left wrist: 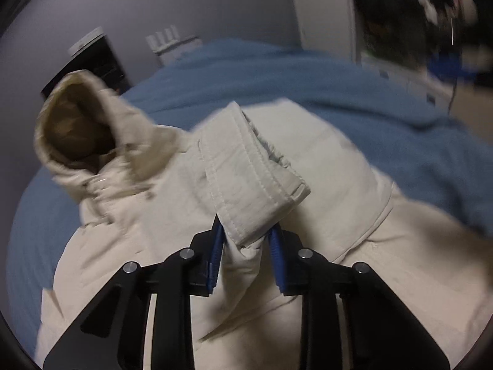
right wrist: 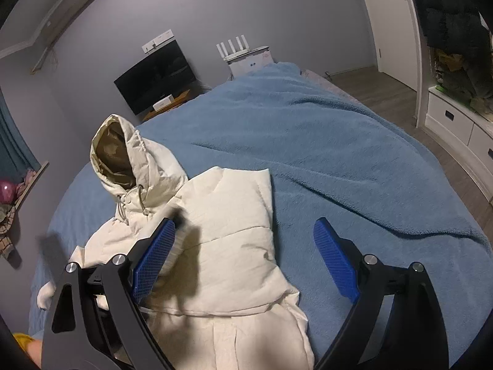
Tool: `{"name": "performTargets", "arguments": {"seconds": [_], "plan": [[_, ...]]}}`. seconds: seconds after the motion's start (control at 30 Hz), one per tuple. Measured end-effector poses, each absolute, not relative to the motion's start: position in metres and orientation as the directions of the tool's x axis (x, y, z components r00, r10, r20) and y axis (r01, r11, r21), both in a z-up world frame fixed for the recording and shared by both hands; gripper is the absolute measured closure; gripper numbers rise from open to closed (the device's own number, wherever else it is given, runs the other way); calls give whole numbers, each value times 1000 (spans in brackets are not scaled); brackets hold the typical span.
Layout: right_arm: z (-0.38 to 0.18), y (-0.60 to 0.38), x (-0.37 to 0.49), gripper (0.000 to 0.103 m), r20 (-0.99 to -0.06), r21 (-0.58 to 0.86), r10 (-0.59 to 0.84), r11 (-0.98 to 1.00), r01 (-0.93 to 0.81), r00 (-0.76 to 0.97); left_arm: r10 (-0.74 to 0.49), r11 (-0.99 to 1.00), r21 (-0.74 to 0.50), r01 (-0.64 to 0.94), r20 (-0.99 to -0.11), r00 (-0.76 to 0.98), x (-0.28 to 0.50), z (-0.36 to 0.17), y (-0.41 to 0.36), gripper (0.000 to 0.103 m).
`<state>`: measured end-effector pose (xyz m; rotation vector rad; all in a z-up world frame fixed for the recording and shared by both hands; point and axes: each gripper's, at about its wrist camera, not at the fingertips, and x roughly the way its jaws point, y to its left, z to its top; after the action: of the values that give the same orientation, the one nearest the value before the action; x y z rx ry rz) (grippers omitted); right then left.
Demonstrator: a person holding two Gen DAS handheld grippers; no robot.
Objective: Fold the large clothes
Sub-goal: 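Grasp the sleeve cuff with the left gripper and fold it across the back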
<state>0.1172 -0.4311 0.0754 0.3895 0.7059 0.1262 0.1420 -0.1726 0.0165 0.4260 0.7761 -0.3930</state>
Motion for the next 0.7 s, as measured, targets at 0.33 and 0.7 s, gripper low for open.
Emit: {"name": "performTargets", "arguments": {"seconds": [0.33,0.7], "plan": [[67,-389,119,16,-638,308,242,950,-47,731,-165,975,-20,220,-730,664,129,74,5,80],[18,-335,126,16,-721,176,238,971,-161,650,-161,977,-206,-58,-887,432,142,-37,94,68]]}}
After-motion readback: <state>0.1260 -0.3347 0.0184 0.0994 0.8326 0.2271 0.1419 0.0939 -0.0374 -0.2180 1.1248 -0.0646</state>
